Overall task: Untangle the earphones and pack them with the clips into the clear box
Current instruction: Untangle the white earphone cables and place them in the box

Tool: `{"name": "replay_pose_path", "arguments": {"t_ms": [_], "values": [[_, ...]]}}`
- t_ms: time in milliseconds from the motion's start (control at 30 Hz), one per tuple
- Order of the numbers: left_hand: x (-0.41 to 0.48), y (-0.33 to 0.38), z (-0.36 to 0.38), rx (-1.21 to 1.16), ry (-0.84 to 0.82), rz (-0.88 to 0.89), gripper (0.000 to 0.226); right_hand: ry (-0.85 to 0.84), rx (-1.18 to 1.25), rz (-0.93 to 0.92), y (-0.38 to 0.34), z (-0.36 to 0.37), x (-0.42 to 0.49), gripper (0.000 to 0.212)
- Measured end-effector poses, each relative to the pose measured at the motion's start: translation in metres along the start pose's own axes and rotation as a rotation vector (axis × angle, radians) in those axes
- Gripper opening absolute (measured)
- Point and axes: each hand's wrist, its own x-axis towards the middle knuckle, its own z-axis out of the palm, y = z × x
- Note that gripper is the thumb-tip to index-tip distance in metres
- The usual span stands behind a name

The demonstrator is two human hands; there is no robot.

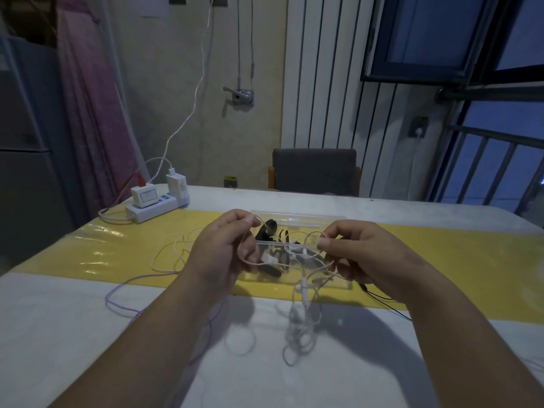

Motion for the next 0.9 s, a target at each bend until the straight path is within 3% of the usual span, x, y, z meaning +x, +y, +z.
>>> {"name": "replay_pose_path", "arguments": {"t_ms": [100,233,433,567,600,667,767,900], "values": [[0.003,0.000,-0.007,0.057,-0.092,-0.032,0.015,0.022,0.054,-0.030,0.000,0.003,0.001,0.014],[0.000,-0.004,-0.004,0.320,-0.127,-0.025,0.041,-0.006,0.089,-0.059,0.000,0.008,0.002,0.013],[0.001,-0.007,-0.002,0.496,-0.103,0.100,0.024,-0.056,0.059,-0.074,0.002,0.010,0.003,0.011],[-0.002,-0.012,0.000,0.598,-0.201,0.031,0.015,-0.097,0.063,-0.088,0.002,0.011,0.003,0.012],[-0.003,-0.012,0.002,0.575,-0.210,0.028,0.009,-0.078,0.061,-0.094,0.001,0.012,0.002,0.012],[-0.003,-0.012,0.004,0.437,-0.181,0.025,0.019,0.041,0.078,-0.136,-0.001,0.012,0.003,0.012],[-0.001,-0.005,0.003,0.033,-0.110,-0.022,0.029,0.268,0.228,-0.224,-0.002,0.004,0.005,0.017],[0.002,0.001,-0.005,-0.356,-0.095,-0.024,0.023,0.295,0.351,-0.236,0.000,-0.004,0.005,0.021]]}}
